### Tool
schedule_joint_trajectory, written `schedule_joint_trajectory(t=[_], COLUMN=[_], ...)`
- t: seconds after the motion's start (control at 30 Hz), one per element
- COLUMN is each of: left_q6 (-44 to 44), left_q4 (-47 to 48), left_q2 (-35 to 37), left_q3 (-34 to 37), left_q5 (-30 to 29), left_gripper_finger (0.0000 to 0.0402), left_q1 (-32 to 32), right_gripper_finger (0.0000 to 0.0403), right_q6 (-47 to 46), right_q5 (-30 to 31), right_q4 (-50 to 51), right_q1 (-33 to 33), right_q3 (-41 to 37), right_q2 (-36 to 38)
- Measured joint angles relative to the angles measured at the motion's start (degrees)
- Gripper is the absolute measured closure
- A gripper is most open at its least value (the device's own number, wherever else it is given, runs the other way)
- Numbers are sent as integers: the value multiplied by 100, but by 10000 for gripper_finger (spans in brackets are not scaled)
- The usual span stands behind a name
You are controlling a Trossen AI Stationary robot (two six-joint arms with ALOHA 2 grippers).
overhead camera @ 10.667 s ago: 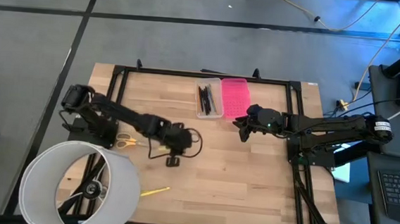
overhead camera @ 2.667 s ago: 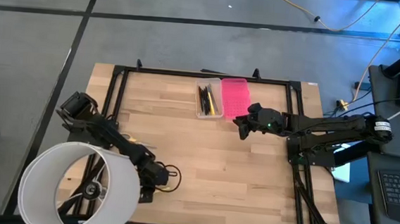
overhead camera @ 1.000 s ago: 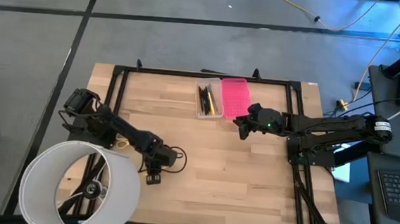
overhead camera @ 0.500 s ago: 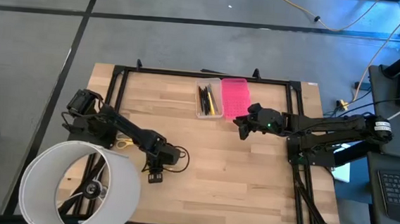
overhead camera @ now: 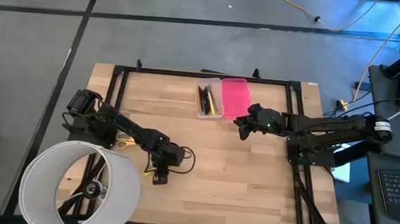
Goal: Pick & place school supplies into a supply box
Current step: Put the yellow pen into the transparent supply box
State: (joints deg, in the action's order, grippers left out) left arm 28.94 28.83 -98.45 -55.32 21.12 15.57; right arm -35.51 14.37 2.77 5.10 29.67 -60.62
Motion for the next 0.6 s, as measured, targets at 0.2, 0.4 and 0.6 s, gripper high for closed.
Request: schedule_joint_trajectory(t=[0.2, 0.4, 0.6], left_q6=[693, 1523, 1906], left_q4=[969, 2013, 2051], left_q2=[64, 239, 293], left_q3=[-210, -225, -226], left_q5=[-820, -1909, -1726], left_gripper_finger=[236, 217, 217], left_q1=[2, 0, 171], right_gripper_finger=[284, 284, 284], right_q6=[104, 170, 169], right_q5=[0, 0, 0], right_q4=[5, 18, 72], right_q1=[0, 2, 2], right_q3=[0, 0, 0], right_q2=[0, 0, 0])
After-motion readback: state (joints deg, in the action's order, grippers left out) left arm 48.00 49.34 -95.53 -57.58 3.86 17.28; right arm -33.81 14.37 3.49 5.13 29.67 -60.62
